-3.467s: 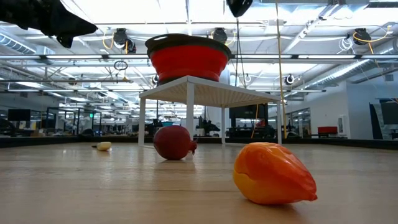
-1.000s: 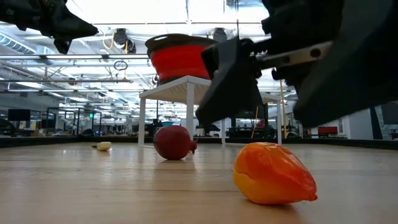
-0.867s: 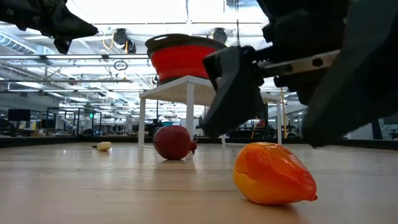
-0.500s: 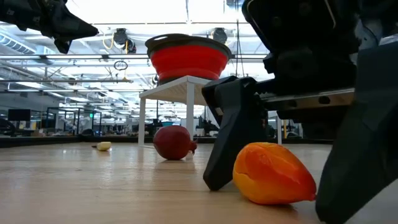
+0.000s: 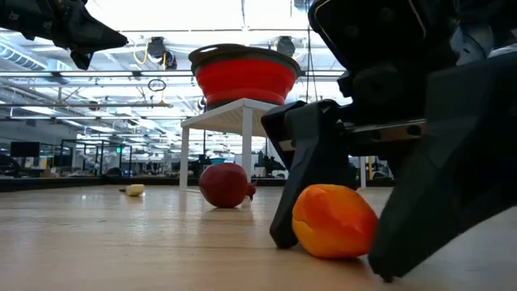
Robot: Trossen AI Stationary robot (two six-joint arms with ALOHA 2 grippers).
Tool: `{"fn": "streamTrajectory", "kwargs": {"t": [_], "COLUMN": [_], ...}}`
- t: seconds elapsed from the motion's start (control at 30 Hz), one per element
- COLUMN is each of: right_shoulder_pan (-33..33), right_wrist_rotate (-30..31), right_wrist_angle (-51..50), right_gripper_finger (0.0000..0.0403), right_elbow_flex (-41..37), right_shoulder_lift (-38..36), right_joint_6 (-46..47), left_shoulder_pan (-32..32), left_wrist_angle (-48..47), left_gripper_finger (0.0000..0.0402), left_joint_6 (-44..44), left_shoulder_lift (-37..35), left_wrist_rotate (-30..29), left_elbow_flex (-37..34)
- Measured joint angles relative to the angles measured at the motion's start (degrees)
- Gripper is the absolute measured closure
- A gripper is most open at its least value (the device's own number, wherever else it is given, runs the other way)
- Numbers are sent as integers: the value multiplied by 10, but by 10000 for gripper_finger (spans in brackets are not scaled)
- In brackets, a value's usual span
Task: Pick & Place Fruit
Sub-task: Put the peach into the red strainer bowl on the shelf
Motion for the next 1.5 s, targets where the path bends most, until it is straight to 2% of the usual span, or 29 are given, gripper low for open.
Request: {"fn": "streamTrajectory", "kwargs": {"t": [0.2,0.4,0.57,0.73,0.87,1.0,1.13,1.27,1.5], "right_shoulder_pan": [-1,-13,-36,-59,-68,-76,-83,-88,-98], "right_wrist_rotate": [-1,5,66,139,210,266,296,327,349], "right_wrist_angle": [0,3,4,24,24,24,24,24,24], "right_gripper_finger": [233,236,235,234,234,234,234,234,234], "right_elbow_flex": [0,-1,-1,1,19,52,89,110,123], "right_shoulder_lift": [-6,-40,-90,-148,-181,-191,-191,-191,-191], "right_joint_6": [29,43,73,104,100,79,46,11,-37], "left_shoulder_pan": [0,0,0,0,0,-7,-21,-36,-53], "left_wrist_angle": [0,7,20,19,19,30,75,117,164], "left_gripper_finger": [380,380,380,380,380,380,376,344,236], "left_joint_6": [0,-2,-45,-92,-98,-92,-70,-62,-87], "left_shoulder_lift": [0,0,0,0,0,0,1,9,53], "left_wrist_rotate": [0,-9,-1,68,125,137,143,143,141], "left_elbow_flex": [0,0,0,0,0,0,0,0,0]}}
